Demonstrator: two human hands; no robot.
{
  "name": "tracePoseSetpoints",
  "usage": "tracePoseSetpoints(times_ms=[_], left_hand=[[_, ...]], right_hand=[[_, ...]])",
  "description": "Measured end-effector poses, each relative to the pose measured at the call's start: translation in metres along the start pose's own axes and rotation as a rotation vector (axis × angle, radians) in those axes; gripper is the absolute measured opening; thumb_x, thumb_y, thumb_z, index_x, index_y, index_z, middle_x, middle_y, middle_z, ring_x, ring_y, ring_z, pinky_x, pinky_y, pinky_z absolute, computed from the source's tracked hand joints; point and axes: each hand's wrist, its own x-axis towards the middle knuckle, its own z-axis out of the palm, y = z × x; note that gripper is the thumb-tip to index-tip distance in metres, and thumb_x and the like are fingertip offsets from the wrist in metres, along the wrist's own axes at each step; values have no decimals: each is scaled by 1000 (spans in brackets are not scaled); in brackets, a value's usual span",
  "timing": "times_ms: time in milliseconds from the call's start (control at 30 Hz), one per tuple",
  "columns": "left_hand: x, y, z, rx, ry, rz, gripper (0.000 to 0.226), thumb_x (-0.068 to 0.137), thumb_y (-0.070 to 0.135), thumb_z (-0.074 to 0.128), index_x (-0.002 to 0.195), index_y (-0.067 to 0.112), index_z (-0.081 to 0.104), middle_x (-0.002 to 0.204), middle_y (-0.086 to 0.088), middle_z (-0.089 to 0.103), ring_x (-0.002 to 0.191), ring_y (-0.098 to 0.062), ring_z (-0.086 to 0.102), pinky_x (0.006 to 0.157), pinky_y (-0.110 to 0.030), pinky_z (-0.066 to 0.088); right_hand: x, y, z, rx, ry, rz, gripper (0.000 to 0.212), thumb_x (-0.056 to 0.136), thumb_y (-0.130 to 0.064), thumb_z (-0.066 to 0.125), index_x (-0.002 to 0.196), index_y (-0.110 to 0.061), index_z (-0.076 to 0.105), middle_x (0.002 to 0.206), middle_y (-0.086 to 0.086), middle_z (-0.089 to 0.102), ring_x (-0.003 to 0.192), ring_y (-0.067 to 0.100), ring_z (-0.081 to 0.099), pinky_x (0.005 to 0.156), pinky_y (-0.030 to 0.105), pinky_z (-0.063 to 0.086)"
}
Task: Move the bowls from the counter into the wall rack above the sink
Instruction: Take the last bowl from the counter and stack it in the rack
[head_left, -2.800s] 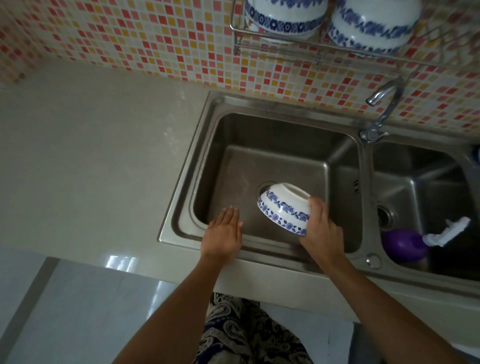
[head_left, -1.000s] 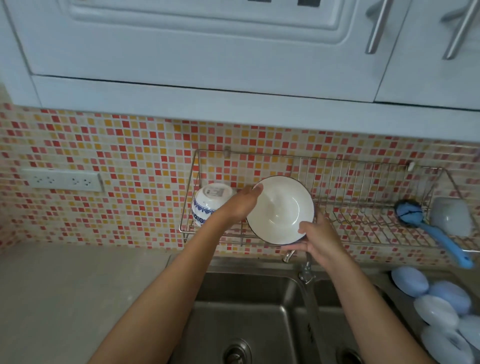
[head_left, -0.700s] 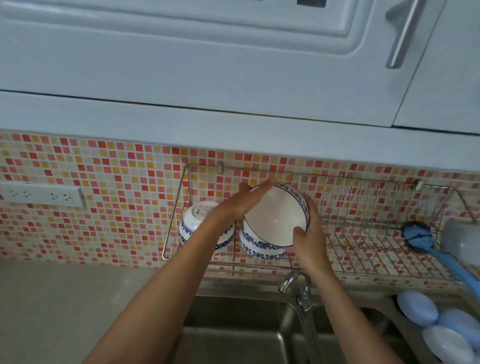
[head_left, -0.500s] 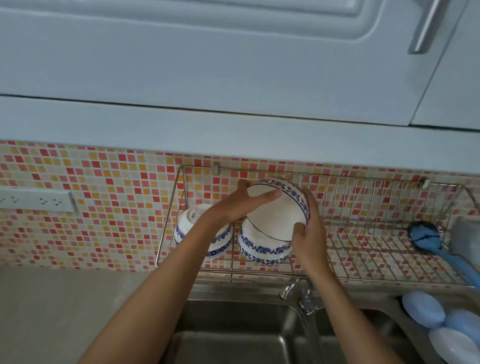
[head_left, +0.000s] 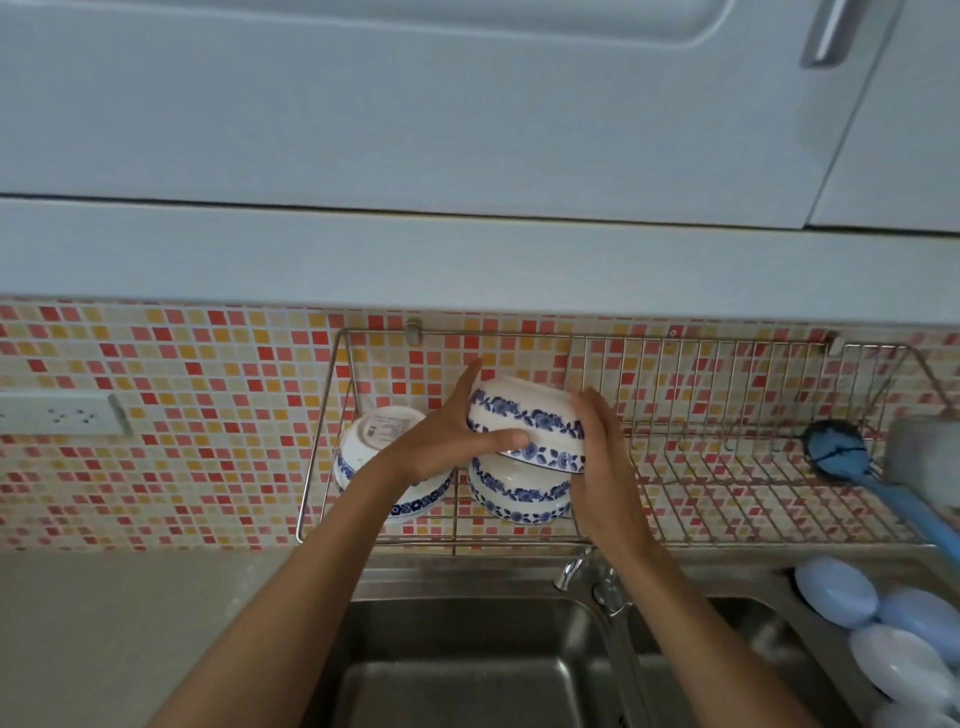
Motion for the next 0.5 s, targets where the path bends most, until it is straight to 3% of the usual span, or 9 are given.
tracePoseSetpoints(times_ms=[100, 200, 433, 500], left_hand=[[-4, -10, 8, -8, 30, 54, 122, 56, 61, 80, 146, 49, -3, 148, 9, 39, 125, -10, 51, 103, -35, 45], [-5, -19, 18, 16, 90, 73, 118, 55, 66, 80, 142, 56, 0, 146, 12, 41, 127, -11, 49, 104, -42, 46], [-7, -31, 42, 116, 229, 181, 108, 58, 65, 79, 133, 65, 3, 147, 19, 32, 136, -8, 33, 111, -47, 37], [-5, -34, 46, 143, 240, 213, 108, 58, 63, 80, 135, 63, 3, 148, 18, 31, 137, -7, 31, 112, -47, 34]], right_hand=[[-7, 1, 0, 26, -42, 60, 81, 88, 4, 60, 150, -28, 21, 155, 4, 31, 121, 14, 50, 74, 27, 59], [-10, 4, -3, -8, -80, 76, 84, 86, 2, 63, 152, -27, 19, 153, 4, 34, 116, 20, 57, 73, 27, 59], [-15, 12, -11, 1, -270, 108, 106, 84, -3, 67, 151, -41, -6, 159, 0, 19, 132, 18, 43, 88, 27, 54], [-15, 15, -11, 60, -299, 120, 111, 81, -3, 71, 150, -43, -6, 159, -6, 15, 134, 16, 38, 87, 20, 52]])
